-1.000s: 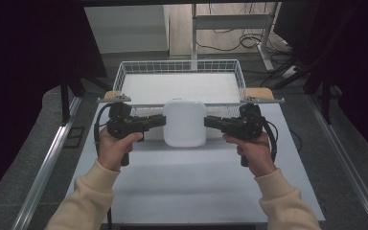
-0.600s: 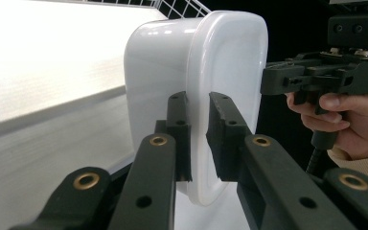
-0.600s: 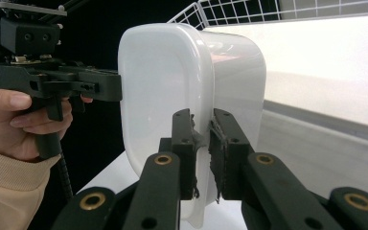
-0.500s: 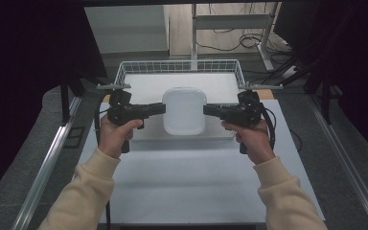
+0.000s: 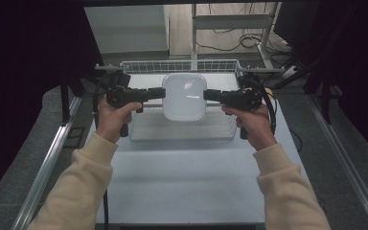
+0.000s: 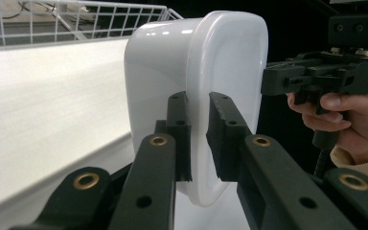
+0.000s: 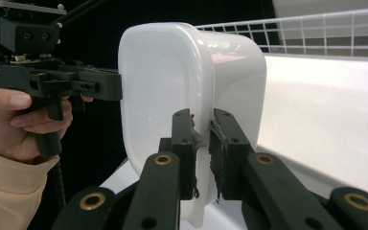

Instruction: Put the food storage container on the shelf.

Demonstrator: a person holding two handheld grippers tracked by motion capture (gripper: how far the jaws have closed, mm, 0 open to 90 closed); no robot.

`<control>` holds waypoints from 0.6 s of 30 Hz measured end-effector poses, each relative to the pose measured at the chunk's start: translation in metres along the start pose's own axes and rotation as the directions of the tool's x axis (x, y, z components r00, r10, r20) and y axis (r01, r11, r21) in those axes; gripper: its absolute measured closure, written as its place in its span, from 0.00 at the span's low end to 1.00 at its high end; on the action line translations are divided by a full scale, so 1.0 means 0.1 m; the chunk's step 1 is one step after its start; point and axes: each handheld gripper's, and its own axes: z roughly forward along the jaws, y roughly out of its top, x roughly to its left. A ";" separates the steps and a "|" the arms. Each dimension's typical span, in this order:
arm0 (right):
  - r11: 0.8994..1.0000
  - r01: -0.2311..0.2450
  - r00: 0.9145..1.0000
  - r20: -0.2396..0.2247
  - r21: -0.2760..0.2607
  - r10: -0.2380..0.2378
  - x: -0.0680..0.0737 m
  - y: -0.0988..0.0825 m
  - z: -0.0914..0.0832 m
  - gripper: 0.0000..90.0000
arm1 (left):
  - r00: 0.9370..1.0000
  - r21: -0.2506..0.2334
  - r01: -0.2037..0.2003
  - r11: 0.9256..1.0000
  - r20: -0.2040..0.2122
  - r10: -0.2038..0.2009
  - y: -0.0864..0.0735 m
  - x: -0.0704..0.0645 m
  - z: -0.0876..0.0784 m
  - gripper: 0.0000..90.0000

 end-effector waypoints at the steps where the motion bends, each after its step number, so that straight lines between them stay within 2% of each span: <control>1: 1.000 -0.002 1.000 0.001 0.004 0.002 -0.02 0.04 0.01 0.89 | 1.000 0.000 0.002 1.000 0.003 -0.002 0.06 0.04 0.02 0.89; 6: 1.000 -0.024 1.000 0.003 0.013 0.024 -0.11 0.23 0.09 0.89 | 1.000 0.005 0.004 1.000 0.008 -0.004 0.22 0.14 0.05 0.89; 11: 0.999 -0.040 0.999 0.014 0.028 0.040 -0.19 0.35 0.16 0.89 | 0.998 0.013 0.057 0.998 0.021 -0.058 0.33 0.30 0.15 0.89; 18: 0.992 -0.101 0.995 0.033 0.075 0.099 -0.40 0.39 0.30 0.89 | 0.993 0.048 0.112 0.993 0.019 -0.113 0.32 0.49 0.31 0.89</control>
